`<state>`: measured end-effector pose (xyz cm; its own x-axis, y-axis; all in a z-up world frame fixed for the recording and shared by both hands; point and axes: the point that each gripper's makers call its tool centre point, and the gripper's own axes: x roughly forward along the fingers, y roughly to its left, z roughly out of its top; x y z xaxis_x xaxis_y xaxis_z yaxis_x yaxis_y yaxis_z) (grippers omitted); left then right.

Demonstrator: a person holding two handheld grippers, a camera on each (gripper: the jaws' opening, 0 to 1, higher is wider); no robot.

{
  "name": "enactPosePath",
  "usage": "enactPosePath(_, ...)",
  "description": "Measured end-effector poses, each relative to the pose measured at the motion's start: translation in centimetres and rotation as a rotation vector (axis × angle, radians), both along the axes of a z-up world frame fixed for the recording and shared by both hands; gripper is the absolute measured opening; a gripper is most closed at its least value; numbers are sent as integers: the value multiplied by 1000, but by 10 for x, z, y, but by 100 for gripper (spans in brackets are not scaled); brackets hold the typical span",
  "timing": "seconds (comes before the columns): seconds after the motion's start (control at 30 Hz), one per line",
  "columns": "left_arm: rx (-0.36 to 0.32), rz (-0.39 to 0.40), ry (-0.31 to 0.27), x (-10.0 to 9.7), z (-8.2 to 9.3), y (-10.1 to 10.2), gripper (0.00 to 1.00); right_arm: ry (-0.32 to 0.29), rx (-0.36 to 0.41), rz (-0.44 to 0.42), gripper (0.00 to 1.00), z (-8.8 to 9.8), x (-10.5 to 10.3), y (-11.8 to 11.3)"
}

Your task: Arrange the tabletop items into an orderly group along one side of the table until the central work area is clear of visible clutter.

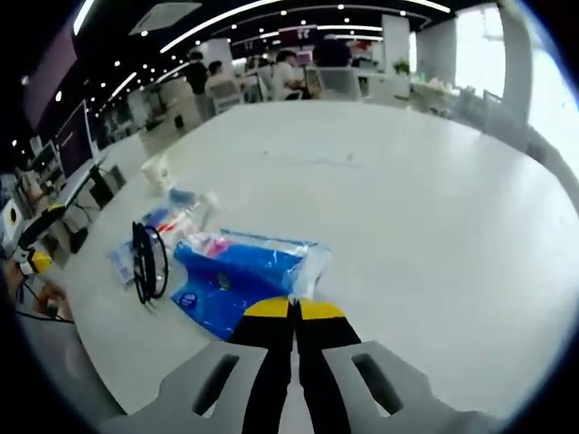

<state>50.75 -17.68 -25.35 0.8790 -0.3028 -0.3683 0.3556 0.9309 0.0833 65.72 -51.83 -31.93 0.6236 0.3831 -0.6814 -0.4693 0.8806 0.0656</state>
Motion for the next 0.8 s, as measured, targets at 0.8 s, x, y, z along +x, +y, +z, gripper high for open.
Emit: enactPosePath(0.8, 5, 2, 51, 3, -16, 4, 85, -32, -9, -42, 1, -8, 63, -17)
